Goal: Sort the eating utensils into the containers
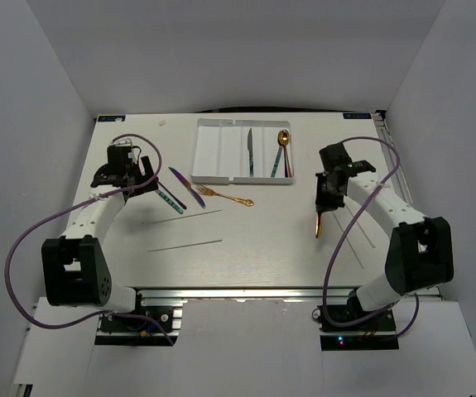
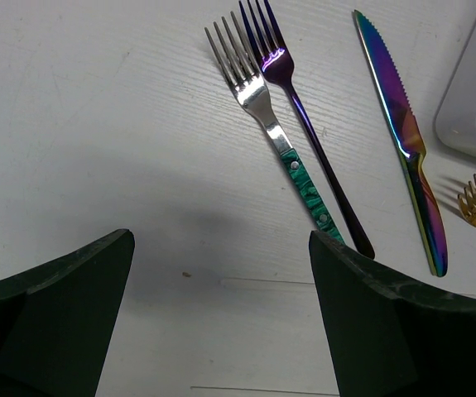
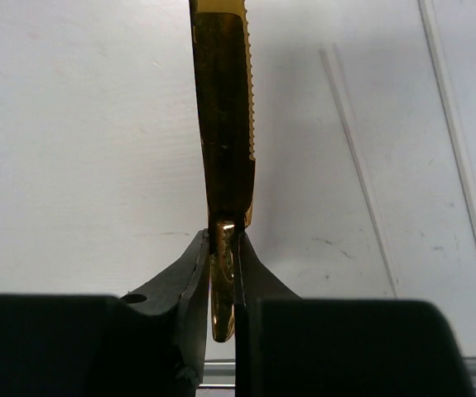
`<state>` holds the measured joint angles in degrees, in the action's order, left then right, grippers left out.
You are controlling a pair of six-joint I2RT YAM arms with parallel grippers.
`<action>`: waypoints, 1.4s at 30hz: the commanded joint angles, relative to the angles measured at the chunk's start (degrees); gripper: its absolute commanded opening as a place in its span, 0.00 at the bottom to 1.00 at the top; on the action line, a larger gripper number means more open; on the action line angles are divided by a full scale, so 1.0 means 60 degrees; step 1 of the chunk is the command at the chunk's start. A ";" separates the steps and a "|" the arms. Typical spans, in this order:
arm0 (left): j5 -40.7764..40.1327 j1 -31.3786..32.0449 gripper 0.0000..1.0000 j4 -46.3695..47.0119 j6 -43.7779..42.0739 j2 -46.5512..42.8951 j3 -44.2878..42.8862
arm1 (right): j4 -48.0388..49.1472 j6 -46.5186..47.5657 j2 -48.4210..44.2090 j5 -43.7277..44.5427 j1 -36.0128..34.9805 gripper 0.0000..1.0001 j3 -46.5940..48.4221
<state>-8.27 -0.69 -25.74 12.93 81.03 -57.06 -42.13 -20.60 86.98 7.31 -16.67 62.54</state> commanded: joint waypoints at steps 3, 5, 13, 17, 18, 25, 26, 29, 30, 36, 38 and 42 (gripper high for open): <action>0.0353 -0.0017 0.98 0.0232 -0.0089 -0.0029 -0.0495 | 0.0368 0.0107 0.0019 -0.0325 -0.0751 0.00 0.1702; 0.0397 -0.0017 0.98 0.0319 -0.0104 -0.0058 -0.0583 | 0.0794 0.0283 0.0355 -0.0237 -0.1262 0.00 0.2916; 0.0398 0.0320 0.98 0.0641 -0.0425 -0.0395 -0.0715 | 0.1878 0.0606 0.4645 -0.0311 -0.1865 0.00 0.8701; 0.0280 0.0320 0.98 0.0817 -0.0485 -0.0644 -0.0481 | 0.2436 0.0563 0.6565 -0.0311 -0.1997 0.00 1.0811; 0.0237 0.0320 0.98 0.0847 -0.0485 -0.0688 -0.0408 | 0.2524 0.0461 0.6800 -0.0397 -0.2056 0.00 1.0976; 0.0178 0.0320 0.98 0.1052 -0.0573 -0.0777 -0.0276 | 0.3973 0.0460 0.7504 -0.0311 -0.2188 0.00 0.9881; 0.0178 0.0320 0.98 0.1067 -0.0558 -0.0776 -0.0276 | 0.4004 0.0460 0.7592 -0.0325 -0.2188 0.00 0.9879; 0.0207 0.0320 0.98 0.1081 -0.0529 -0.0732 -0.0290 | 0.4047 0.0401 0.7871 -0.0368 -0.2188 0.00 0.9835; 0.0207 0.0320 0.98 0.1081 -0.0529 -0.0718 -0.0290 | 0.4048 0.0372 0.7915 -0.0514 -0.2188 0.00 0.9762; 0.0324 0.0320 0.98 0.1052 -0.0456 -0.0659 -0.0305 | 0.3917 -0.0038 0.8150 -0.0910 -0.2188 0.00 0.9411; 0.0295 0.0320 0.98 0.1037 -0.0441 -0.0659 -0.0290 | 0.3872 -0.0067 0.8121 -0.0955 -0.2188 0.00 0.9206; 0.0280 0.0320 0.98 0.1037 -0.0412 -0.0688 -0.0203 | 0.3814 -0.0067 0.8121 -0.0940 -0.2145 0.00 0.8956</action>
<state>-6.68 1.21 -20.47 10.11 78.59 -58.76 -21.52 -20.01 136.25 2.31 -29.74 116.75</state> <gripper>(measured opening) 0.981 0.156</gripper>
